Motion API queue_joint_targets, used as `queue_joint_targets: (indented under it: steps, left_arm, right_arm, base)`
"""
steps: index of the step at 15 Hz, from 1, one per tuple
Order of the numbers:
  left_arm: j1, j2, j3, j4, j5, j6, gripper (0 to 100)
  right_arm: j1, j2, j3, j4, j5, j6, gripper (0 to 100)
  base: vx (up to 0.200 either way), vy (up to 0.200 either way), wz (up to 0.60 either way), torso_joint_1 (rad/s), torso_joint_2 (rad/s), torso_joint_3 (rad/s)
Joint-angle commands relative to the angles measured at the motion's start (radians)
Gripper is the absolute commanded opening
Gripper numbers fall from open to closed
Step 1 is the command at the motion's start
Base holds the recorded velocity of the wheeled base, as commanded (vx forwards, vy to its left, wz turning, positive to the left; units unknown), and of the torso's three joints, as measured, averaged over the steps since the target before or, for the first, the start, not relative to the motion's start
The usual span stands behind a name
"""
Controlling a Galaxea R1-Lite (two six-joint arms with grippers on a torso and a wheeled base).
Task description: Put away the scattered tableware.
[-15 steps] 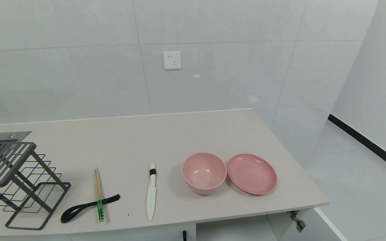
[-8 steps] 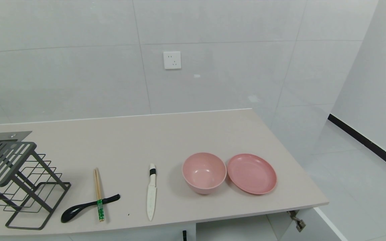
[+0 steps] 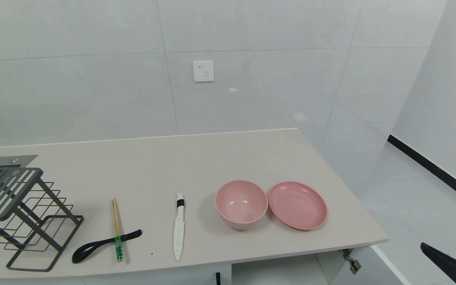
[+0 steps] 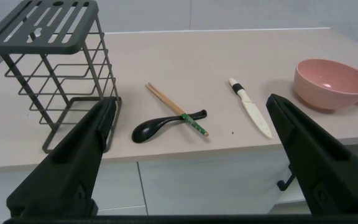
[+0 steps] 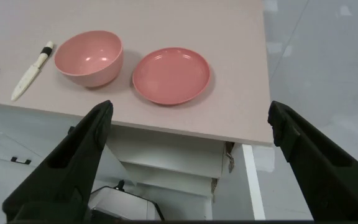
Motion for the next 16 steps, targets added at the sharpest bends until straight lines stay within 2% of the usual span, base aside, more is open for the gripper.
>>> queue_joint_targets:
  steps: [1, 7, 9, 10, 12, 16]
  left_arm:
    - [0.0, 0.001, 0.0, -0.001, 0.0, 0.0, 100]
    - [0.0, 0.001, 0.0, -0.001, 0.0, -0.003, 100]
    - [0.0, 0.001, 0.0, -0.001, 0.0, -0.003, 100]
    - [0.0, 0.001, 0.0, -0.001, 0.0, -0.003, 100]
    - [0.0, 0.001, 0.0, -0.001, 0.0, -0.003, 100]
    - [0.0, 0.001, 0.0, -0.001, 0.0, -0.008, 100]
  right_arm:
    - [0.004, 0.23, 0.03, -0.148, 0.002, -0.005, 100]
    - [0.006, 0.487, 0.039, -0.332, 0.01, -0.023, 100]
    - [0.006, 0.594, 0.048, -0.43, 0.011, -0.023, 100]
    - [0.006, 0.594, 0.048, -0.43, 0.011, -0.023, 100]
    - [0.006, 0.754, 0.065, -0.602, 0.016, -0.028, 100]
    - [0.032, 0.861, 0.039, -0.659, 0.018, -0.057, 100]
  base:
    - [0.0, 0.0, 0.0, 0.0, 0.0, 0.0]
    - [0.0, 0.0, 0.0, 0.0, 0.0, 0.0]
    - [0.0, 0.0, 0.0, 0.0, 0.0, 0.0]
    - [0.0, 0.0, 0.0, 0.0, 0.0, 0.0]
    - [0.0, 0.0, 0.0, 0.0, 0.0, 0.0]
    - [0.0, 0.0, 0.0, 0.0, 0.0, 0.0]
